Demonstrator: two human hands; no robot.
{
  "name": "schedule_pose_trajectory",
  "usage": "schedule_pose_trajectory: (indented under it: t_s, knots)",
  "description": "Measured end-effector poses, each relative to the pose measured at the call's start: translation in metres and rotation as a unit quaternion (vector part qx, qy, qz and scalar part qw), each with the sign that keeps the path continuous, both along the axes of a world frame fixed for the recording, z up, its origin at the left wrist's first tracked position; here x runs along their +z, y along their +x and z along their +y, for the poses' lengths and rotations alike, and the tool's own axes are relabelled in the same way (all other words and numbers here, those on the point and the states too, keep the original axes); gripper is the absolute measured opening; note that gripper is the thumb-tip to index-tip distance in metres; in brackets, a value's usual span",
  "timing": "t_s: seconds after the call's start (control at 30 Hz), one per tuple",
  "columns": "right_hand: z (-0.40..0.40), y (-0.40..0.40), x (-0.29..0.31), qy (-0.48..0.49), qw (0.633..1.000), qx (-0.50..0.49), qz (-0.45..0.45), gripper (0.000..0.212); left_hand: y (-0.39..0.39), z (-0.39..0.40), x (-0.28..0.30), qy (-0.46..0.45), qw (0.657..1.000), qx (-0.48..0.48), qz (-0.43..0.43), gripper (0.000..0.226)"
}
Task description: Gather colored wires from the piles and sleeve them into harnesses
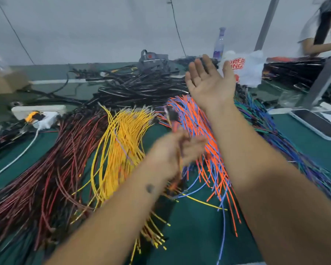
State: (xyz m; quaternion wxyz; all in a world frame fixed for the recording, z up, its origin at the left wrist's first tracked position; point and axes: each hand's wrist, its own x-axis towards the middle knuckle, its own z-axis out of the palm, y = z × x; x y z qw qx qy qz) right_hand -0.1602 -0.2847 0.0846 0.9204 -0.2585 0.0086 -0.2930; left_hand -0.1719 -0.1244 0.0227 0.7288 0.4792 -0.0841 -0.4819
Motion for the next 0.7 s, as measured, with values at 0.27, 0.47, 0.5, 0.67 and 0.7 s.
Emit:
schedule_pose_trajectory:
  t_s: [0.27,0.47,0.5,0.67,0.7]
  knots:
    - [-0.036,-0.024,-0.020,-0.010,0.996,-0.074,0.053,0.044,-0.080,-0.046,-0.031,0.008,0.969,-0.233,0.083,0.044]
    - [-0.090,-0.063,-0.019,-0.148,0.963,-0.152,0.164,0.046,-0.037,-0.050,-0.021,-0.044,0.984,-0.115,0.132,0.034]
    - [-0.097,-0.070,-0.022,-0.206,0.935,-0.174,0.230,0.043,-0.027,-0.053,-0.018,-0.056,0.987,-0.074,0.134,0.029]
    - [-0.123,-0.093,-0.059,-0.497,0.655,-0.241,0.516,0.016,0.002,-0.084,-0.015,-0.122,0.984,0.016,0.132,0.033]
    - [-0.126,-0.098,-0.070,-0.553,0.581,-0.215,0.557,0.012,0.006,-0.090,-0.013,-0.145,0.978,0.015,0.151,0.032]
